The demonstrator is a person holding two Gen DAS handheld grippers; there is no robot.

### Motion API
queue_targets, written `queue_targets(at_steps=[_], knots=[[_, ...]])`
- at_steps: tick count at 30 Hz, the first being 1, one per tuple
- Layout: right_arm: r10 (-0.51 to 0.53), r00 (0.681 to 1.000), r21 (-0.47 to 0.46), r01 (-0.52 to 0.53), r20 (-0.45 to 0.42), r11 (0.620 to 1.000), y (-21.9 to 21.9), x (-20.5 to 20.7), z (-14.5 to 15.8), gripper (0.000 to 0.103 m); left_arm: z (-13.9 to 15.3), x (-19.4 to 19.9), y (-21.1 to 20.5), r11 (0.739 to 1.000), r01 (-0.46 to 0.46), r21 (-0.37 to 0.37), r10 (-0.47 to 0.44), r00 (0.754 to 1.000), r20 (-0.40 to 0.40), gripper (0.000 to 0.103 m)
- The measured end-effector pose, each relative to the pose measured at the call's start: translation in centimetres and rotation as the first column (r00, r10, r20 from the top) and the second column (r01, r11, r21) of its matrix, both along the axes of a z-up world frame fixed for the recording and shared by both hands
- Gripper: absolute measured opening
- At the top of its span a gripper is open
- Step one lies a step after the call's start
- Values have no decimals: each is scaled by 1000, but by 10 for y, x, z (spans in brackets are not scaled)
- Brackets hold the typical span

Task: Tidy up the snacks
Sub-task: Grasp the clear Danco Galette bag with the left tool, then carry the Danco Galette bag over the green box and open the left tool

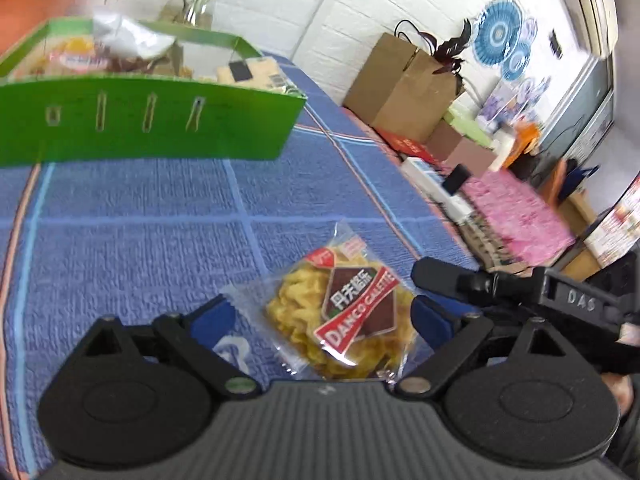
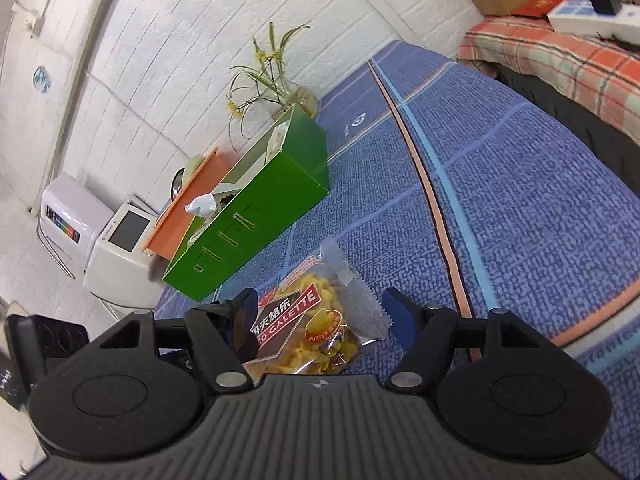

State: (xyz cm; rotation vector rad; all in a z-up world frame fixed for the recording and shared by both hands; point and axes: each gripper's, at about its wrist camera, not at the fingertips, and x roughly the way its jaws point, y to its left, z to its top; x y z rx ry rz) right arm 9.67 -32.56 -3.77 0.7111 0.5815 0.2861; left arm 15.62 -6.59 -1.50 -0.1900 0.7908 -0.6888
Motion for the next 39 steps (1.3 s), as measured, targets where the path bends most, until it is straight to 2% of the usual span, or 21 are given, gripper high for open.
queue_targets(at_steps=[1, 2, 3, 4, 5, 6, 8, 10, 17, 23, 28, 30, 34, 39], knots=[[6, 1000, -19, -6, 7, 1000, 2, 1, 1, 103, 2, -2, -3, 1000, 7, 25, -7, 1000, 17, 90], [12, 1000, -49, -12, 7, 999, 6, 2, 3, 103, 3, -5, -5, 999, 8, 52, -9, 999, 37, 81], [-1, 1000, -117, 1, -5, 993, 11, 2, 5, 78, 4, -9, -5, 998, 4, 70, -8, 998, 58, 72], [-12, 1000, -170, 11, -6, 985, 16, 2, 6, 65, 4, -8, -3, 998, 9, 54, -11, 999, 48, 66], [-9, 1000, -183, 9, 1, 983, 19, 1, 8, 63, 4, -6, 0, 999, 7, 41, -8, 1000, 29, 62], [-6, 1000, -188, 7, 6, 982, 21, -1, 9, 56, 4, -4, 3, 999, 7, 33, -7, 1000, 18, 61], [3, 999, -199, 4, 33, 980, 26, -5, 13, 50, 5, -1, 10, 1000, 0, 8, 0, 1000, -7, 54], [12, 997, -224, 6, 77, 975, 34, -9, 20, 48, 8, -2, 17, 1000, -8, -17, 8, 1000, -1, 52], [95, 978, -222, -52, 185, 974, 59, 2, 47, 49, 40, -17, 50, 996, -78, -46, 84, 985, 150, 49], [211, 955, -212, -167, 208, 963, 102, 54, 63, 49, 62, -2, 85, 975, -219, -31, 220, 946, 239, 47], [276, 905, -265, -194, 323, 945, 131, 95, 80, 49, 90, 40, 97, 950, -310, -25, 302, 898, 320, 46], [262, 890, -263, -169, 372, 950, 132, 112, 82, 49, 99, 62, 92, 946, -322, -14, 305, 880, 363, 45], [149, 903, -126, -106, 403, 986, 112, 142, 71, 49, 105, 110, 70, 951, -309, -5, 286, 874, 394, 46], [17, 933, 1, -18, 359, 1000, 86, 174, 55, 48, 91, 153, 38, 957, -291, 24, 261, 890, 375, 50]])
